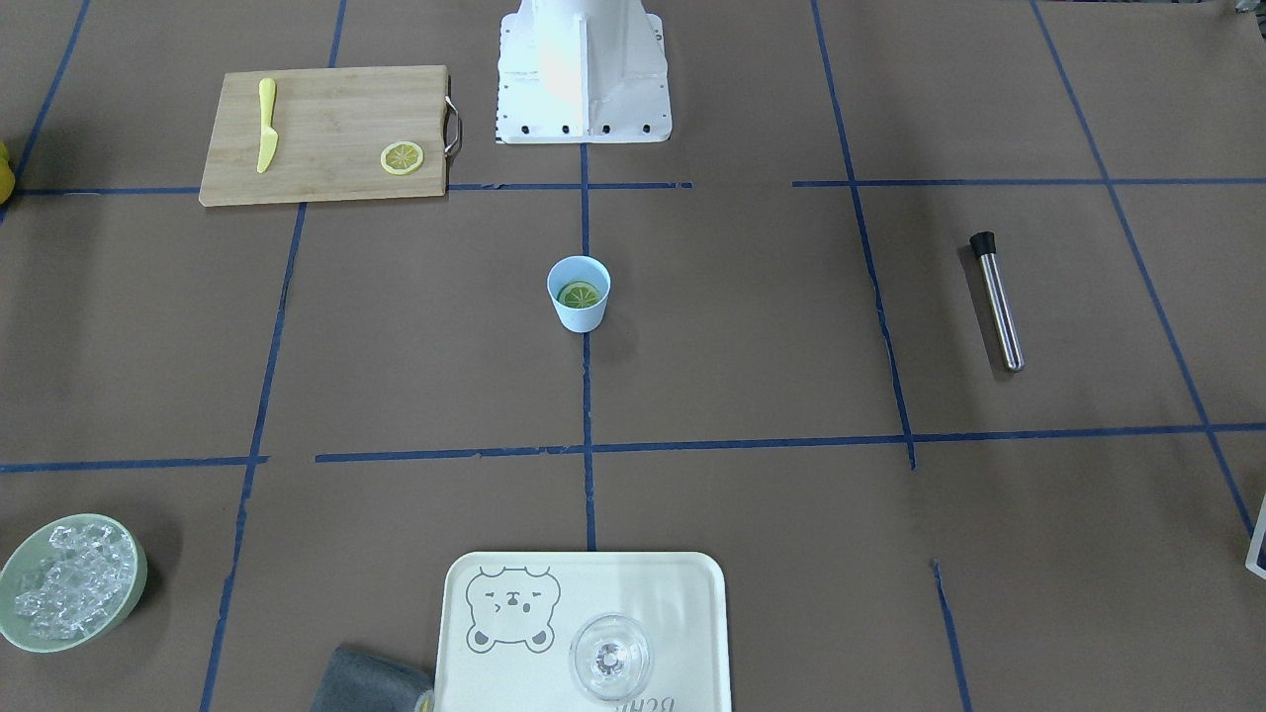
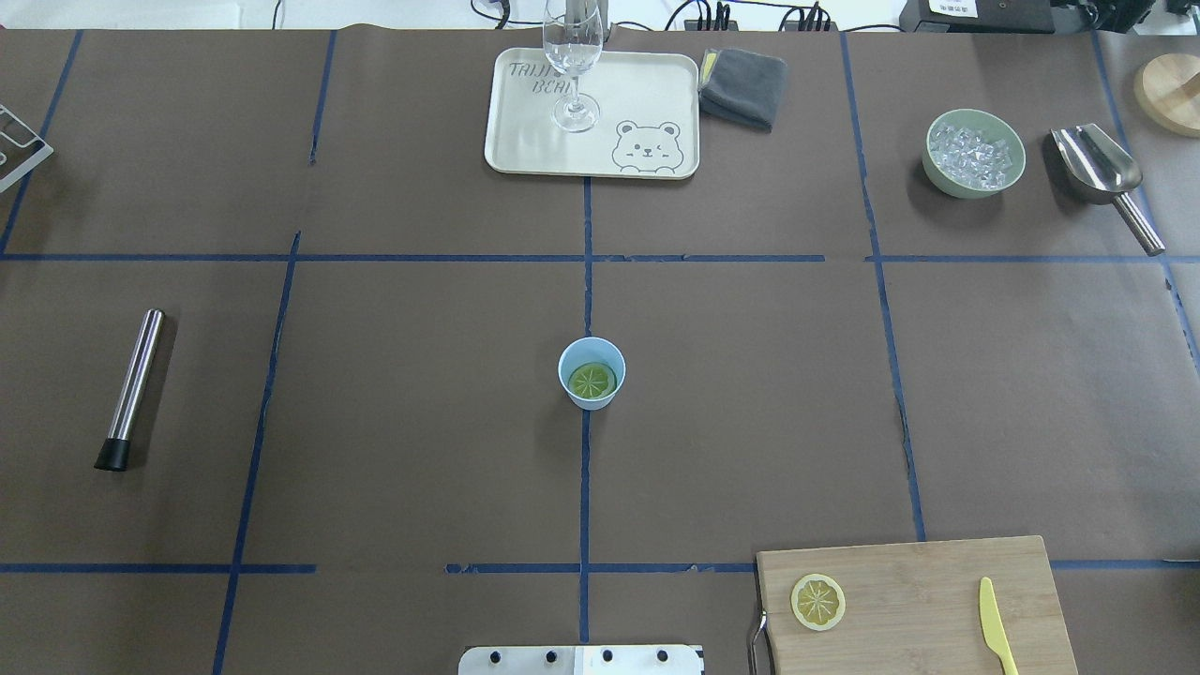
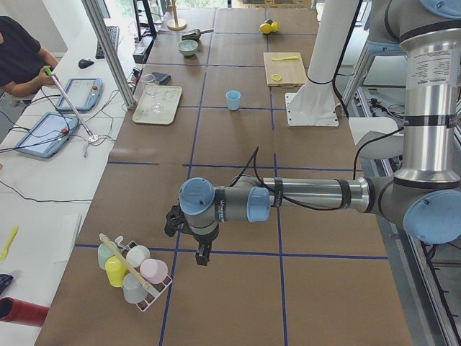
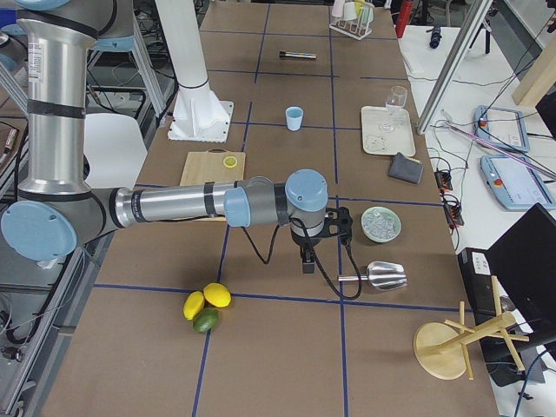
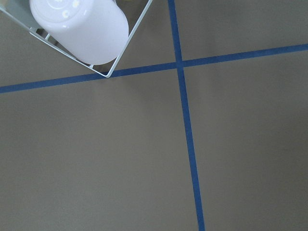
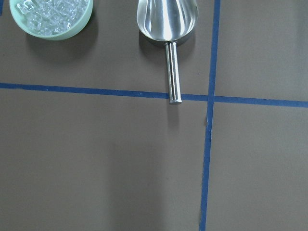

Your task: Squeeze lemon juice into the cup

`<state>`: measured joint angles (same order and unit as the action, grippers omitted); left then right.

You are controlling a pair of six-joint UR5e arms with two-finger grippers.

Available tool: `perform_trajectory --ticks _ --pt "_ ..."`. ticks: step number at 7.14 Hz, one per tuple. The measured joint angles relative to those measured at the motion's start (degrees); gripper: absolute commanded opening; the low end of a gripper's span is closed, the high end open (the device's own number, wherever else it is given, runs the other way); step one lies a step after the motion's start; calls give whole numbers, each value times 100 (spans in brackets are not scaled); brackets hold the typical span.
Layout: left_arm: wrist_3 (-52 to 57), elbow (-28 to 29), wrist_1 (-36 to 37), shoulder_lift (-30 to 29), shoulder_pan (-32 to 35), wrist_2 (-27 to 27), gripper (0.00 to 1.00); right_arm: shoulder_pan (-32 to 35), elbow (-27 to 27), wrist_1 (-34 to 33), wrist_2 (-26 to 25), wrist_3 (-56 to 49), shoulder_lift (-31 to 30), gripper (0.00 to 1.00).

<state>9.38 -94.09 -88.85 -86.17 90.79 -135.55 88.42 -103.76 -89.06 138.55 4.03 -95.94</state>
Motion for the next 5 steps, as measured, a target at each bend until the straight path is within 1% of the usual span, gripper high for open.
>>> perform_trajectory --ticks 5 --pt "3 -9 -6 -8 0 -7 100 84 280 2 -131 -52 -119 100"
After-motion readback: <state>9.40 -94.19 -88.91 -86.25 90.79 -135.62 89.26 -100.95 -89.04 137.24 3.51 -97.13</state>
